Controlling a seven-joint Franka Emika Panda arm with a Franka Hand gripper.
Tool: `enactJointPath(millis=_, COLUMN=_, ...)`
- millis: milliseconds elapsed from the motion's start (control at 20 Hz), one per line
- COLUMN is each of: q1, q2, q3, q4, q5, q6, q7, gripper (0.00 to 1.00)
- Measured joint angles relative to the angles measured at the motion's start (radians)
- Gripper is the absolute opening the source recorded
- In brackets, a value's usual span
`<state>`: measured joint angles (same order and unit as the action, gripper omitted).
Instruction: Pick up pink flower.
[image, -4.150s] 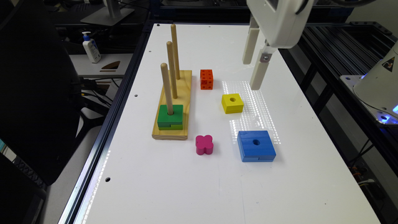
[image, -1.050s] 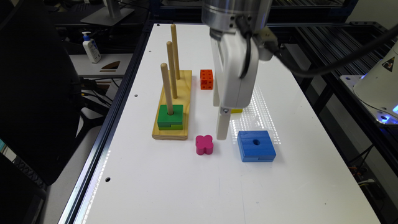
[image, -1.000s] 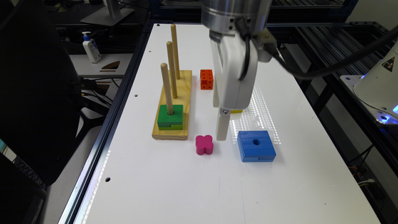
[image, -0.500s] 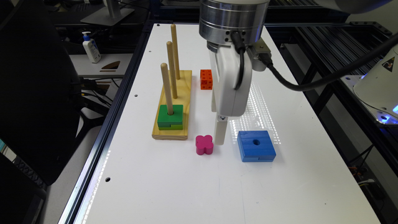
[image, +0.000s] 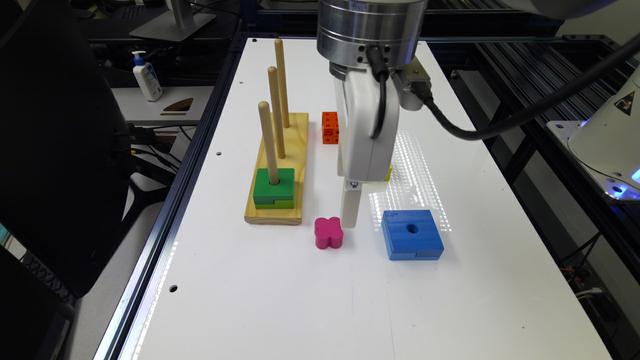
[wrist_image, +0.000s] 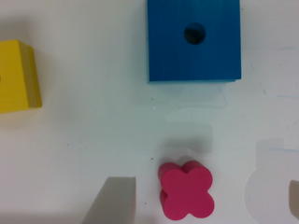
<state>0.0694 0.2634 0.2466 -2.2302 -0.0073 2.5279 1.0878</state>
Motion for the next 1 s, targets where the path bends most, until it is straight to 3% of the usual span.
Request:
enactJointPath(millis=400, q1=-0.001, q2=0.060, q3=-0.004, q4=0.002, q5=-0.0080, q6=0.055, q7=0.000, gripper=1.00)
enactJointPath(millis=750, q1=-0.001, q2=0.073, q3=-0.005, q4=0.004, q5=-0.0105, q6=0.062, q7=0.000, gripper=1.00)
enactJointPath(millis=1000, q1=-0.001, q2=0.114, q3=-0.008, q4=0.008, q5=-0.0192, q6=0.098, q7=0.000, gripper=1.00)
